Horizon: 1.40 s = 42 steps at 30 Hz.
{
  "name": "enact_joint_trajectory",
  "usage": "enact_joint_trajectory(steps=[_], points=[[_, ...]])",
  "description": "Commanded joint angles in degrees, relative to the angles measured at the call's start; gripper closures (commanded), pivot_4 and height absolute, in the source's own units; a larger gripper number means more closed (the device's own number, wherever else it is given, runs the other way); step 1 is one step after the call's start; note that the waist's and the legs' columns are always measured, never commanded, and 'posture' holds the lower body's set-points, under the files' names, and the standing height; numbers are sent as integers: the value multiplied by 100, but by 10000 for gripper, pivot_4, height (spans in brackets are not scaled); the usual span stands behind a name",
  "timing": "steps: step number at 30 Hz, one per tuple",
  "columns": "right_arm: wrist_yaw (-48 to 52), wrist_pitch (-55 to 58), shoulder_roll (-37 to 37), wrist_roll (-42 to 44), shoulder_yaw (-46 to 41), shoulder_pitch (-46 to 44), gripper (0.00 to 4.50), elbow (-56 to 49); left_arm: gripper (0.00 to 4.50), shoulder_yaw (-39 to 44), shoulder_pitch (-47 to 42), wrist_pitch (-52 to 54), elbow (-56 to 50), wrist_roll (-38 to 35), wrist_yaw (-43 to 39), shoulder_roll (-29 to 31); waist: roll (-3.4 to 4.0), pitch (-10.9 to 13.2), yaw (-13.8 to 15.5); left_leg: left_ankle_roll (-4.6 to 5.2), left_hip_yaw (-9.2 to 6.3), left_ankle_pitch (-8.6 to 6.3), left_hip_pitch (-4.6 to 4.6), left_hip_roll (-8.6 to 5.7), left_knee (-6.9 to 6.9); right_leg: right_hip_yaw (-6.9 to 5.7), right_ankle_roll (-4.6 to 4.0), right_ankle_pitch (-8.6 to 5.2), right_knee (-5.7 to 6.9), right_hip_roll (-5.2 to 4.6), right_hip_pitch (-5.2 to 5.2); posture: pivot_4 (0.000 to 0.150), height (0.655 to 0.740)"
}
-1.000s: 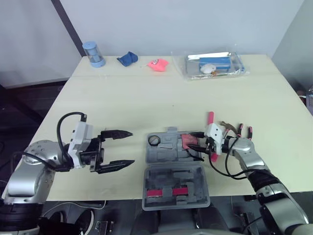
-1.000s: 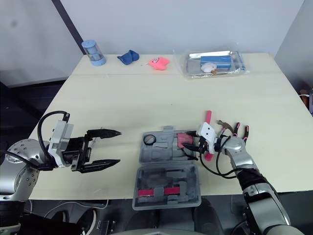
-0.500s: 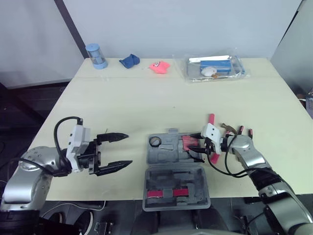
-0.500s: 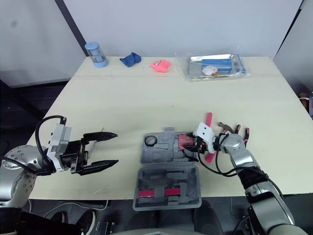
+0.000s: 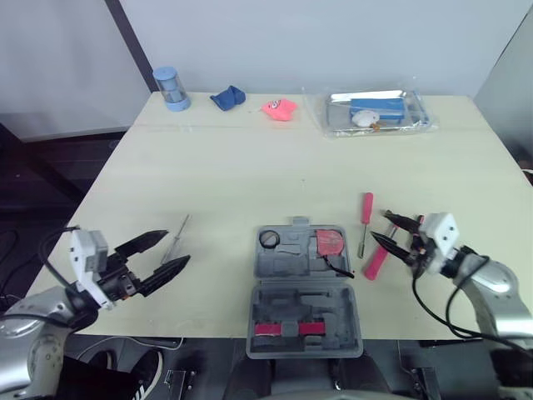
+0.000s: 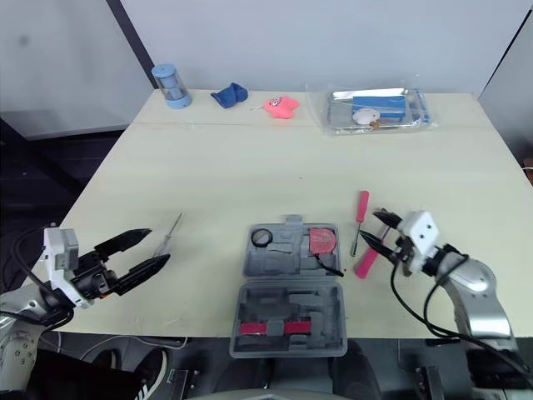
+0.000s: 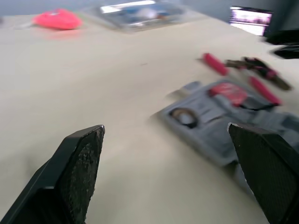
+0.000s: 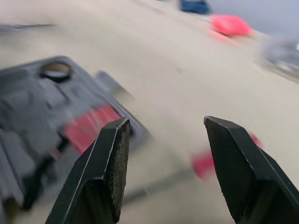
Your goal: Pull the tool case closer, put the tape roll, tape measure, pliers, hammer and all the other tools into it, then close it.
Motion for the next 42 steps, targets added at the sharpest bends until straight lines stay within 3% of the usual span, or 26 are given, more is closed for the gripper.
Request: enact_joint_trajectory(steps=[1, 5, 8, 10, 11, 17, 27, 36, 42], points=[[-188, -226, -132, 297, -1051, 890, 18450, -87, 0, 581, 120, -291, 556, 98, 321, -107, 0, 0, 15, 0, 0, 0, 0, 0, 0, -1, 0, 0, -1, 0, 1, 1500, 7400], [-287, -347, -106, 439, -1643, 1569, 18450, 56, 0, 718, 316, -507, 1022, 243, 295, -126, -4, 1, -42, 0, 10, 0, 4, 0, -12, 7, 0, 0, -12, -1, 1, 1500, 7400], [-420, -369, 6, 621, -2125, 1958, 10908, 309, 0, 826, 356, -651, 1546, 373, 382, -89, -5, 0, -41, 0, 22, 0, 17, 3, -15, 17, 0, -1, -10, 2, 6, 1500, 7400], [-490, -364, 79, 742, -2369, 2158, 1599, 493, 0, 872, 340, -813, 1936, 493, 417, -31, -5, -1, -29, 0, 22, 0, 22, 3, -16, 17, 0, -1, -10, 2, 11, 1500, 7400], [-535, -362, 117, 788, -2466, 2230, 582, 595, 0, 884, 329, -871, 2102, 534, 423, -6, -7, -2, -27, 0, 23, 0, 21, 3, -18, 17, 0, -2, -12, 1, 11, 1500, 7400], [-672, -346, 259, 1007, -2784, 2429, 582, 974, 0, 911, 356, -1094, 2716, 674, 311, 53, -9, -5, -21, 0, 23, 0, 20, 3, -22, 17, 0, -2, -16, 0, 10, 1500, 7400], [-732, -372, 294, 1004, -2725, 2553, 582, 834, 0, 810, 342, -1135, 2500, 653, 243, 14, -10, -9, -23, 0, 24, 0, 21, 3, -23, 18, 0, -2, -15, 0, 10, 1500, 7400], [-1359, 475, 626, 1121, -1962, 2391, 582, -936, 0, -16, 26, -925, 1079, 794, -68, 240, -7, -14, -2, -1, 20, 0, 19, 5, -23, 16, 0, -1, -14, 0, 11, 1500, 7400], [-2620, 1554, 988, 606, -970, 1960, 582, -2038, 0, -786, -660, -614, 194, 621, -460, 460, -6, -14, -12, -1, 20, 0, 19, 4, -23, 16, 0, -1, -12, 0, 9, 1500, 7400]])
